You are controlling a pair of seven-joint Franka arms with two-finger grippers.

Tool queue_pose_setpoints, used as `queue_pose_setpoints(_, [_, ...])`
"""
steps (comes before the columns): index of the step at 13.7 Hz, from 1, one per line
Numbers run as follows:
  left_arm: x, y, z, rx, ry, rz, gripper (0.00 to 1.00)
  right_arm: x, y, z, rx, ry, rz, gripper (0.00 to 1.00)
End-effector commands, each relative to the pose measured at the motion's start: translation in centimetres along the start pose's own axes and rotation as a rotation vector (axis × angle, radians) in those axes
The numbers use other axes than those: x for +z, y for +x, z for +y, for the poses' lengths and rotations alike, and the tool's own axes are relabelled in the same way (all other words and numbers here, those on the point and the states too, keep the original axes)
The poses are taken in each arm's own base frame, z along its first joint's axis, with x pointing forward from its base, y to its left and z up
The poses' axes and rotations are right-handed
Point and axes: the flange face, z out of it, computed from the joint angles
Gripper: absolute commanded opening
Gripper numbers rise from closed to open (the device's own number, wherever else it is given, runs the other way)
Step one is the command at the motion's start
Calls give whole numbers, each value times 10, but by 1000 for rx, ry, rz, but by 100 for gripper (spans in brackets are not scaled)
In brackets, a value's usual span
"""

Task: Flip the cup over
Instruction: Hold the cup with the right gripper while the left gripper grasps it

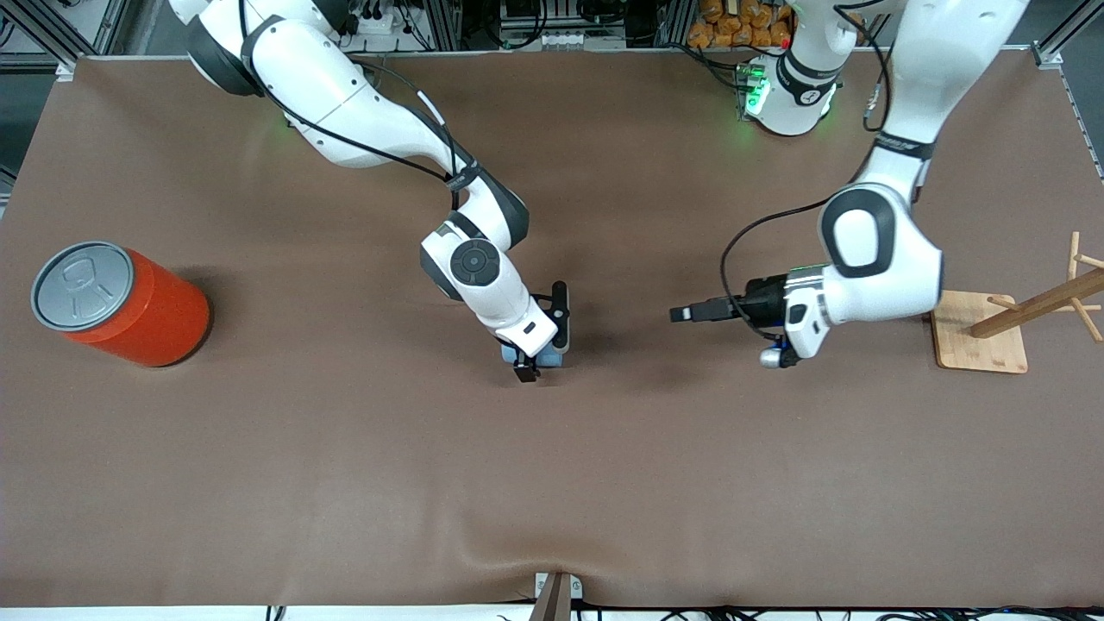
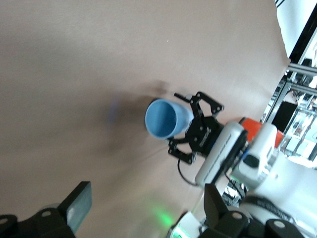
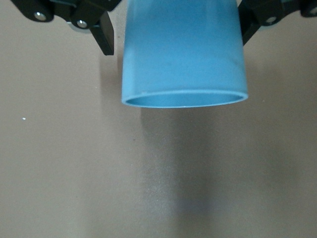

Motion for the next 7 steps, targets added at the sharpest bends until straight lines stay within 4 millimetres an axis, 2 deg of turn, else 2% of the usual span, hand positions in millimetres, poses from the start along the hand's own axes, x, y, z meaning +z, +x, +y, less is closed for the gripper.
queue_pose_setpoints(1, [34, 7, 19, 22, -23, 5, 90, -7, 2, 3, -2, -21, 5, 100])
queue_pose_setpoints(4, [55, 20, 29, 37, -37, -10, 81, -20, 2, 5, 14, 8, -11, 100])
queue_pose_setpoints(7, [72, 32, 28, 28, -62, -16, 80, -39, 4, 8, 38, 33, -23, 100])
